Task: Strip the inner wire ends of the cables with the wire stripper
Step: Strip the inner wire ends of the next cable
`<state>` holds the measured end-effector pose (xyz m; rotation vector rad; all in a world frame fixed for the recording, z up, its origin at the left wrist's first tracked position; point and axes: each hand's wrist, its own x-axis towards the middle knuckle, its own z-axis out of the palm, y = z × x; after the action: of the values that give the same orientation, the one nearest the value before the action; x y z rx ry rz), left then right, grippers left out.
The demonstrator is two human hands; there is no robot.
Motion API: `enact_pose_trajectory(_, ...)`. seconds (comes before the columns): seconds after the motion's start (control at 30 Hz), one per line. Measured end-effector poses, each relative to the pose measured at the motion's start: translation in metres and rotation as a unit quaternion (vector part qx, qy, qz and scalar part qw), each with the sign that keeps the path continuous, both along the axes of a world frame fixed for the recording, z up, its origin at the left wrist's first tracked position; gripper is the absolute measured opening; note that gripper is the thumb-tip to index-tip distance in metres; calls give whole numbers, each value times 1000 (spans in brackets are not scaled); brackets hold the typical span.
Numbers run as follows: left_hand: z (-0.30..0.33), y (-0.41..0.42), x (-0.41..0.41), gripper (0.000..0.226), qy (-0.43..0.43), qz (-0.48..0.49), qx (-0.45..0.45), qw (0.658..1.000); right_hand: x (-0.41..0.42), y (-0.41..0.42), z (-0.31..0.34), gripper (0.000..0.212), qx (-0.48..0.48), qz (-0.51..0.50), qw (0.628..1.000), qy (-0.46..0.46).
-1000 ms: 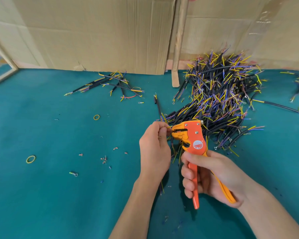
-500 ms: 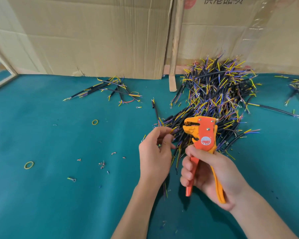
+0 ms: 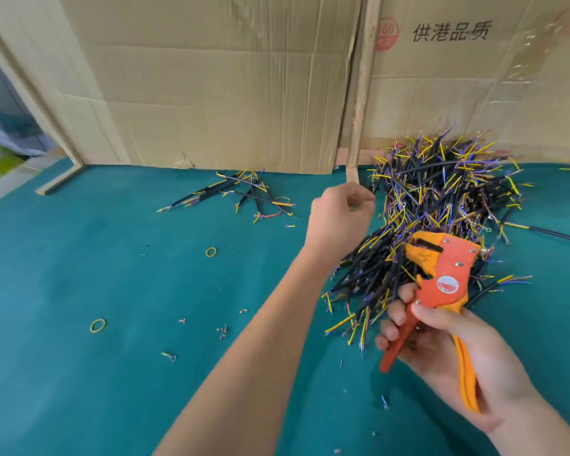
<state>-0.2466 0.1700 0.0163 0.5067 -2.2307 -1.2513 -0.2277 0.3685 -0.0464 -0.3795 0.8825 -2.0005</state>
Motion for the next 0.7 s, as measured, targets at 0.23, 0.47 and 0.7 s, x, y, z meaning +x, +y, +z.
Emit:
enact_pose_trajectory(0.23, -47, -98, -6, 48, -291, 120, -150, 937, 11, -8, 5, 41, 35, 13, 999, -6)
enact_pose_trajectory(0.47, -63, -118, -11, 16, -228, 89, -278, 929, 23, -14, 13, 29, 90, 21, 996, -8)
enact_pose_trajectory(0.7, -20, -122, -8, 10, -124, 60, -337, 931, 24, -17, 13, 33, 107, 28, 994, -13)
